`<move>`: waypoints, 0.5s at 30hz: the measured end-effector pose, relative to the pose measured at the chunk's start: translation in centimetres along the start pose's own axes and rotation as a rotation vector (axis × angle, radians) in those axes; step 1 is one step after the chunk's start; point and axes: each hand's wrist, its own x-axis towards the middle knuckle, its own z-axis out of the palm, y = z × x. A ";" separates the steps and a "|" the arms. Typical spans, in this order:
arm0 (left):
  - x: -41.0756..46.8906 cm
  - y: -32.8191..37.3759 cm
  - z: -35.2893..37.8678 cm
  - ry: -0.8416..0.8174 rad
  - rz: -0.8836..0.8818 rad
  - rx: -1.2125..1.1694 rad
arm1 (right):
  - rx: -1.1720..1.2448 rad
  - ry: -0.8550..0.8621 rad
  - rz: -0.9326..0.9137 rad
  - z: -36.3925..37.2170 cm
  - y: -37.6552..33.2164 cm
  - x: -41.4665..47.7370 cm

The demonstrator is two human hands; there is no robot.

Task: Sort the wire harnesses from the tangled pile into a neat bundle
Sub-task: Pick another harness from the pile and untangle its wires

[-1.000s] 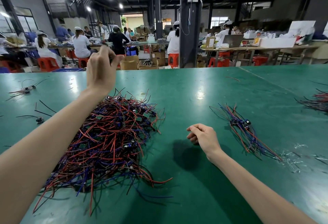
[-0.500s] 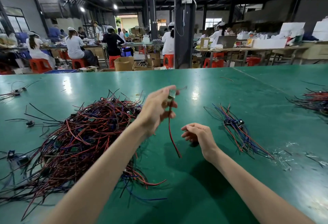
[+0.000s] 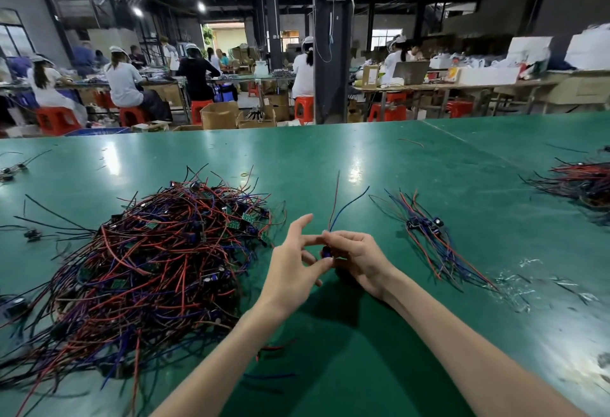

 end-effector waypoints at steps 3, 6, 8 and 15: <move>-0.7 -0.2 0.5 0.002 0.029 0.095 | -0.037 0.010 -0.026 0.1 0.1 -0.1; -0.9 -0.5 0.7 0.013 -0.069 -0.012 | -0.037 0.046 -0.036 0.1 0.2 0.1; -0.8 -0.8 0.7 0.022 -0.162 -0.101 | -0.035 0.068 -0.028 0.0 0.2 0.1; -0.6 -1.5 1.4 0.017 -0.427 -0.519 | 0.014 0.078 -0.034 0.0 0.4 0.4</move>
